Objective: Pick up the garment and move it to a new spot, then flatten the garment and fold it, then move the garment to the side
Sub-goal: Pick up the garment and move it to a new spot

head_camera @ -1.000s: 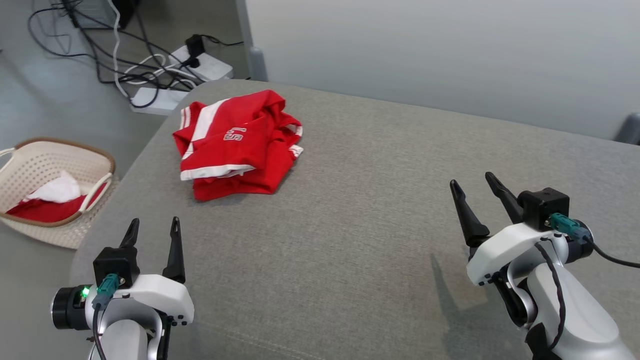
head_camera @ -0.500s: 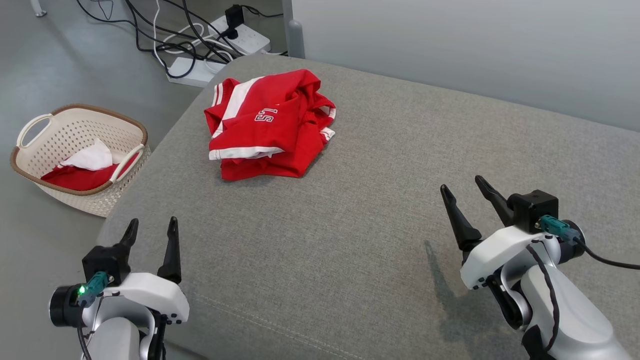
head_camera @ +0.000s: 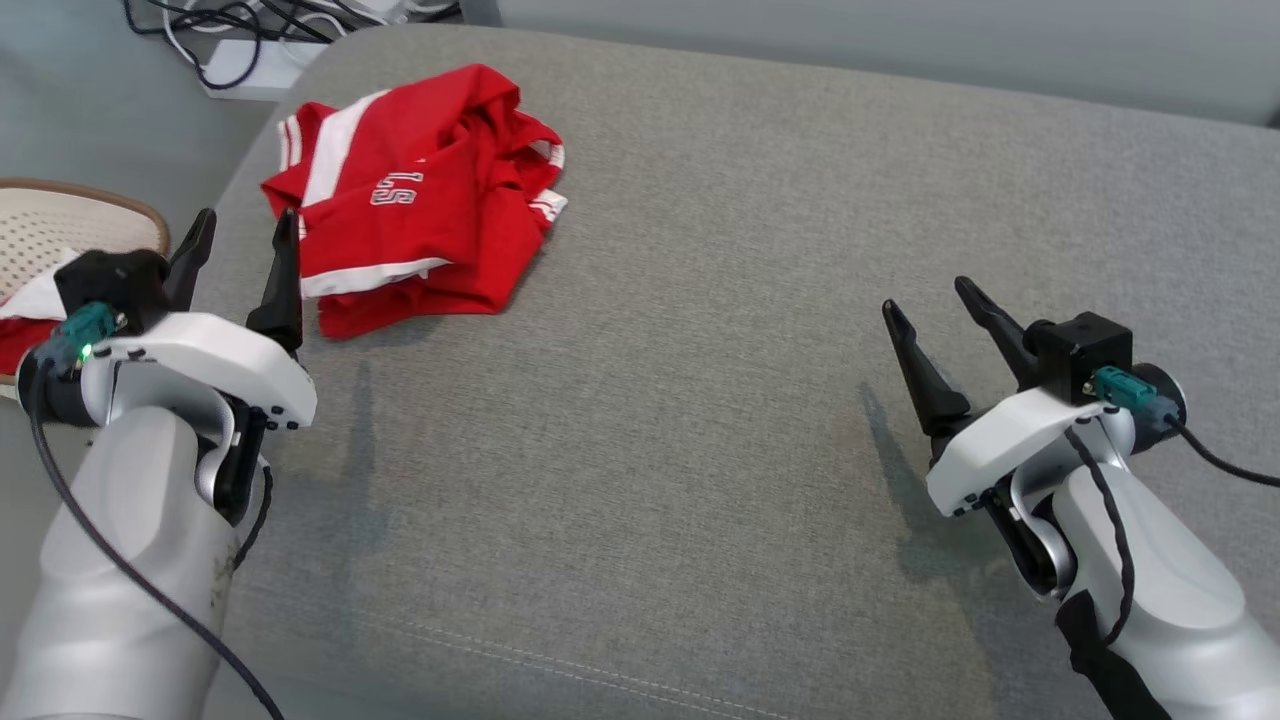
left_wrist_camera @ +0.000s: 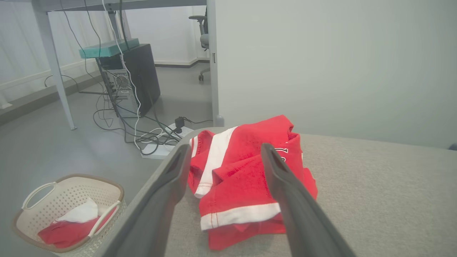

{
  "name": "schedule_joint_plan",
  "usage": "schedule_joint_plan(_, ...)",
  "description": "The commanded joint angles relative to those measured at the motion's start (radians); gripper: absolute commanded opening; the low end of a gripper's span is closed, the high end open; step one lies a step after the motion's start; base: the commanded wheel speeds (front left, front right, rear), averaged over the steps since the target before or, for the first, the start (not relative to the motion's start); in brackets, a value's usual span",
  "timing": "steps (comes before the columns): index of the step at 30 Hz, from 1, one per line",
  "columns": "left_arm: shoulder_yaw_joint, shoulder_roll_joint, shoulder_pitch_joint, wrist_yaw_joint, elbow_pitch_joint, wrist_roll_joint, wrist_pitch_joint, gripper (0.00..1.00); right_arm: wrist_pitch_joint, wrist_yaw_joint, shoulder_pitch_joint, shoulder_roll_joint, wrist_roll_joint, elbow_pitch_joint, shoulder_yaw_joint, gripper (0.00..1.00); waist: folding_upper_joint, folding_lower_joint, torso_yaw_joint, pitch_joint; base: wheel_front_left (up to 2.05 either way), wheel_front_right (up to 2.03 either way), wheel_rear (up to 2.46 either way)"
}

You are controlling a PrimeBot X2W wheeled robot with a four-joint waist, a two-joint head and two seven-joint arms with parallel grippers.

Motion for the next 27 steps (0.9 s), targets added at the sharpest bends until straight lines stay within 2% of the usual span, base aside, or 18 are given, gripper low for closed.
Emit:
schedule_joint_plan(1, -0.028, 0.062, -0.064, -0.007, -0.008, -0.046, 0.020, 1.00, -0.014, 0.007, -0.031, -0.002, 0.002, -0.028, 0.017, 1.00, 0.0000, 0.0000, -0.052, 0.051, 0.00, 0.00, 0.00)
schedule_joint_plan(5, -0.185, 0.149, -0.141, -0.007, -0.008, -0.172, 0.064, 1.00, -0.014, 0.007, -0.051, -0.007, -0.005, -0.046, 0.005, 1.00, 0.0000, 0.0000, -0.099, 0.101, 0.00, 0.00, 0.00)
schedule_joint_plan(6, -0.255, 0.187, -0.164, -0.007, -0.019, -0.234, 0.085, 1.00, -0.014, 0.007, -0.058, -0.008, -0.005, -0.053, 0.001, 1.00, 0.0000, 0.0000, -0.123, 0.122, 0.00, 0.00, 0.00)
schedule_joint_plan(12, -0.391, 0.298, -0.202, -0.007, -0.026, -0.357, 0.107, 1.00, -0.014, 0.007, -0.064, -0.009, 0.003, -0.062, -0.002, 1.00, 0.0000, 0.0000, -0.189, 0.166, 0.00, 0.00, 0.00)
schedule_joint_plan(18, -0.464, 0.368, -0.236, -0.007, 0.054, -0.371, 0.112, 1.00, -0.014, 0.007, -0.070, -0.009, 0.011, -0.068, -0.010, 1.00, 0.0000, 0.0000, -0.236, 0.198, 0.00, 0.00, 0.00)
schedule_joint_plan(23, -0.511, 0.372, -0.278, 0.042, 0.179, -0.311, 0.148, 1.00, -0.014, 0.007, -0.074, -0.007, 0.019, -0.069, -0.015, 1.00, 0.0000, 0.0000, -0.265, 0.210, 0.00, 0.00, 0.00)
schedule_joint_plan(24, -0.516, 0.359, -0.292, 0.044, 0.211, -0.311, 0.157, 0.00, -0.014, 0.007, -0.072, -0.004, 0.018, -0.072, -0.022, 1.00, 0.0000, 0.0000, -0.271, 0.208, 0.00, 0.00, 0.00)
schedule_joint_plan(27, -0.521, 0.339, -0.307, 0.040, 0.253, -0.316, 0.173, 0.00, -0.014, 0.007, -0.064, 0.005, 0.019, -0.072, -0.028, 1.00, 0.0000, 0.0000, -0.276, 0.194, 0.00, 0.00, 0.00)
